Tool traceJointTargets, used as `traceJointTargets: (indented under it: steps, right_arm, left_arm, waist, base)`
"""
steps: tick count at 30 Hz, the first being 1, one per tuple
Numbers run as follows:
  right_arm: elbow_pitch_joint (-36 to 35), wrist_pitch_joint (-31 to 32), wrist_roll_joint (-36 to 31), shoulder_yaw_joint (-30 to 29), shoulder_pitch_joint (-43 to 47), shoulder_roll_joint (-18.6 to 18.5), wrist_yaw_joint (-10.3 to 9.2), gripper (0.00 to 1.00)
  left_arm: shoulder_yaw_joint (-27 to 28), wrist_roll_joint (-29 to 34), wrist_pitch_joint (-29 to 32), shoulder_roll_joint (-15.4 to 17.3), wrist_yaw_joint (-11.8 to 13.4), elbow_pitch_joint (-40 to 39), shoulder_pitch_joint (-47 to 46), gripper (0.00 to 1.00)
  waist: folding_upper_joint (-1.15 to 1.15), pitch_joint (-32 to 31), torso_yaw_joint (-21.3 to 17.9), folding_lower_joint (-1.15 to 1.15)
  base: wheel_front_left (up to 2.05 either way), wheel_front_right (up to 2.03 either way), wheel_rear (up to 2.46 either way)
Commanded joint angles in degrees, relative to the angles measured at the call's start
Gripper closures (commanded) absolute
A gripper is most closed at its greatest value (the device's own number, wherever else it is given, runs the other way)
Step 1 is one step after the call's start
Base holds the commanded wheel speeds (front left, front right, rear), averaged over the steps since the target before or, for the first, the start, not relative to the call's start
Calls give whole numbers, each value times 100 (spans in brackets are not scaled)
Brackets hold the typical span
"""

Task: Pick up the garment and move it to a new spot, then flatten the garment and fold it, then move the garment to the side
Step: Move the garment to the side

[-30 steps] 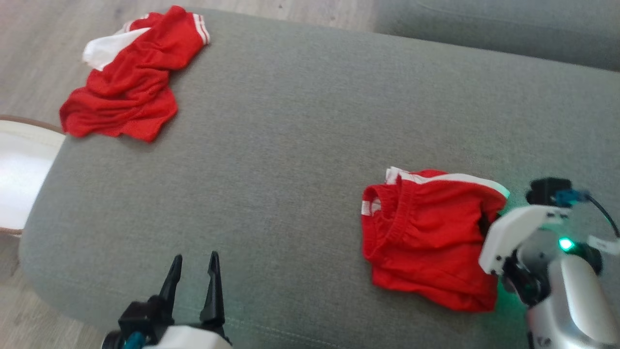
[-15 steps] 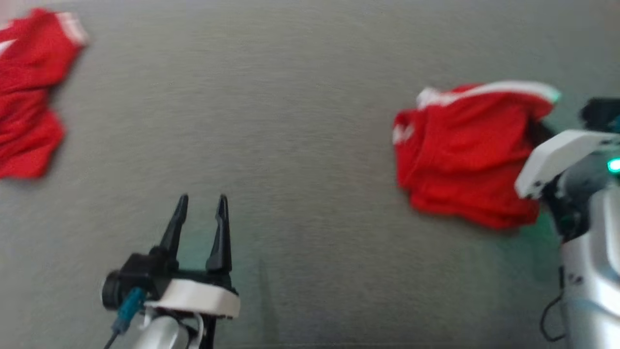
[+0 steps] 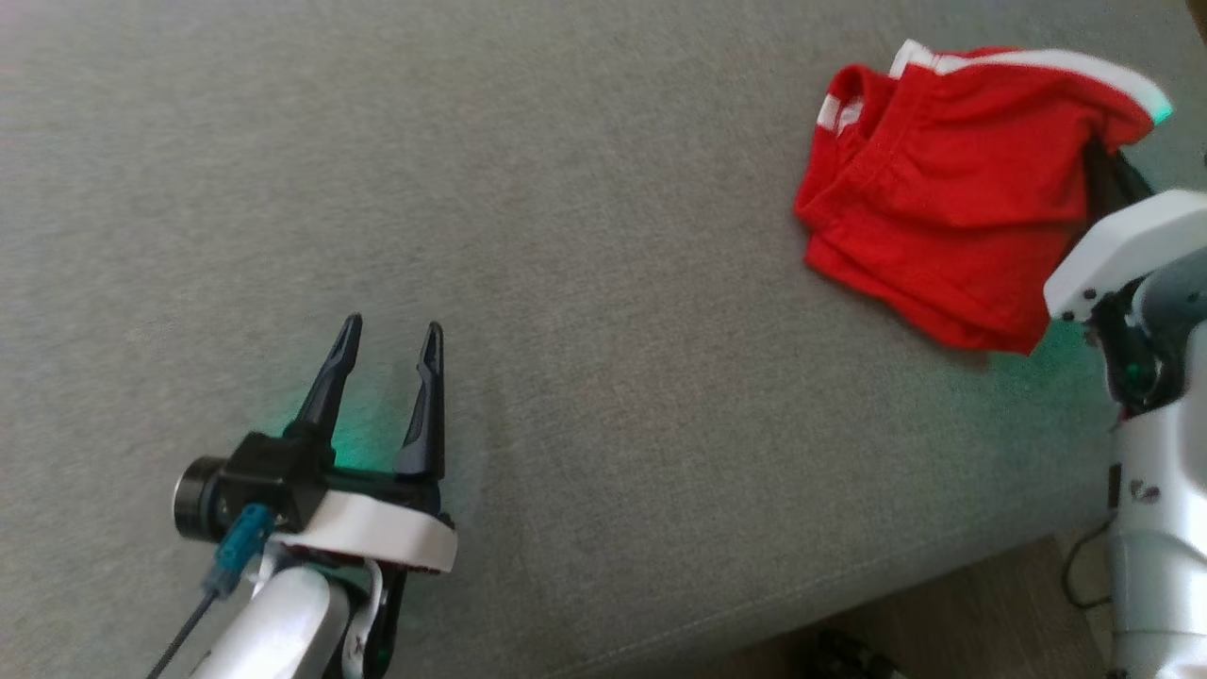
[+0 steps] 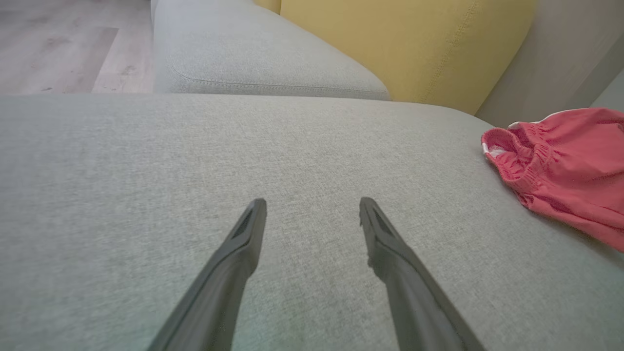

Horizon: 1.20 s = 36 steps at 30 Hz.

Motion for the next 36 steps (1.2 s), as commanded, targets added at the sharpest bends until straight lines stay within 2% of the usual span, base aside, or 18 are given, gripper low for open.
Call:
traceJointTargets:
  steps: [1,7,12,13,14,21,22,23,24,25,31,36]
  right_arm:
    - [-151,-59,-42,57,-285,-36,37,100]
    - [63,5,-249,140,-703,-336,37,100]
    - [448,123,-545,133,-1170,-923,37,100]
    - [626,162,-697,116,-1327,-1210,37,100]
    - [708,172,-757,109,-1398,-1336,37,100]
    - [1064,100,-1112,-97,-1735,-1847,37,100]
    - [1098,57,-1181,-161,-1770,-1878,37,74]
    - [1098,57,-1181,-161,-1770,-1878,37,74]
    - [1131,9,-1257,-212,-1794,-1892,37,15]
    - [1127,-99,-1333,-278,-1813,-1884,37,0]
    - [1166,-542,-1633,-352,-1827,-1670,37,0]
    - [1082,-781,-1598,-77,-1797,-1470,37,0]
  left_arm:
    - [122,66,50,130,47,-241,-197,0]
    - [65,118,117,151,86,-348,-234,0]
    - [84,146,151,221,147,-451,-215,0]
    - [88,155,164,237,169,-506,-216,0]
    - [91,158,169,247,179,-532,-215,0]
    - [85,175,187,278,233,-656,-203,0]
    - [78,178,185,276,235,-665,-208,0]
    - [78,178,185,276,235,-665,-208,0]
    - [73,179,181,274,236,-666,-212,0]
    - [68,179,177,269,237,-663,-217,0]
    - [45,145,149,226,233,-587,-243,0]
    - [47,106,137,218,221,-528,-269,0]
  waist:
    - [0,194,-160,-1]
    - [0,267,100,-1]
    - [0,375,439,-1]
    - [0,423,586,-1]
    - [0,447,649,-1]
    - [0,628,927,-1]
    - [0,647,947,-1]
    - [0,647,947,-1]
    - [0,659,962,-1]
    - [0,667,973,-1]
    - [0,586,974,-1]
    - [0,401,952,-1]
  base:
    - [0,0,0]
    - [0,0,0]
    - [0,0,0]
    - [0,0,0]
    - [0,0,0]
    - [0,0,0]
    - [0,0,0]
    - [0,0,0]
    - [0,0,0]
    - [0,0,0]
    - [0,0,0]
    - [0,0,0]
